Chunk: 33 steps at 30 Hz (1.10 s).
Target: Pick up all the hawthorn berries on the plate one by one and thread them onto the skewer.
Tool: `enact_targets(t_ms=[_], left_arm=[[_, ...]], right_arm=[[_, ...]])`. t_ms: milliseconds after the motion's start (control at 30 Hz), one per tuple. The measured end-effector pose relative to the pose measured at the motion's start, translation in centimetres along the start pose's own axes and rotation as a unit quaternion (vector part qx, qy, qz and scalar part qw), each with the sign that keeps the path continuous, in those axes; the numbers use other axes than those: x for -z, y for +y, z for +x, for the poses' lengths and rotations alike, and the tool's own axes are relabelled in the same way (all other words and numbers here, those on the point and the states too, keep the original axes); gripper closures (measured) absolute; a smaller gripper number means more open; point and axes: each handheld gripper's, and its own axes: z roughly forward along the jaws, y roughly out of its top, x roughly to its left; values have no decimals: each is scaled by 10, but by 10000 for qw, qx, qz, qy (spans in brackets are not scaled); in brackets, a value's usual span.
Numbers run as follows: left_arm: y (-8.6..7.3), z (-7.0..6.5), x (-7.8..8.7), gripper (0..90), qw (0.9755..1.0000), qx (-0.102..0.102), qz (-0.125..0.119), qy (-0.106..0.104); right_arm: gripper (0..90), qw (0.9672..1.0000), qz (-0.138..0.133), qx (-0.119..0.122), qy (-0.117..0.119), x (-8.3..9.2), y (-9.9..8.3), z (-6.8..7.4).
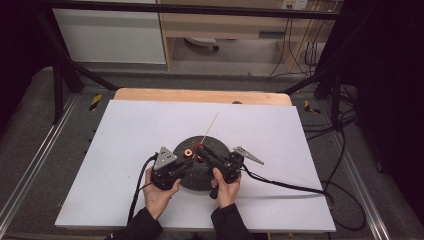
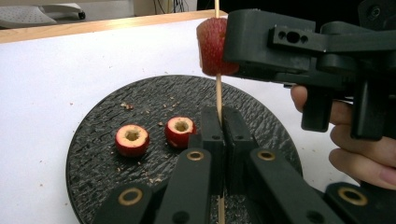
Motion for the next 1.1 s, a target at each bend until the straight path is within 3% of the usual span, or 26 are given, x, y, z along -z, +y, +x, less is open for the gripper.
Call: enact_targets(t_ms=[400, 600, 733, 933, 1100], left_arm=[[-1, 3, 0, 885, 10000, -26, 22, -67], [-3, 10, 12, 885, 9999, -16, -30, -97], [-8, 19, 22, 885, 10000, -6, -26, -84], [-20, 30, 37, 885, 9999, -142, 66, -47], [-30, 42, 51, 884, 9996, -170, 209, 13]], right_arm=[[618, 9997, 249, -29, 6, 1, -2, 1], [498, 9992, 352, 177, -63, 5, 8, 4], [370, 9972, 553, 475, -185, 7, 16, 4], [143, 9892, 1010, 962, -455, 11, 21, -1], [77, 9793, 1423, 1253, -706, 17, 24, -7]])
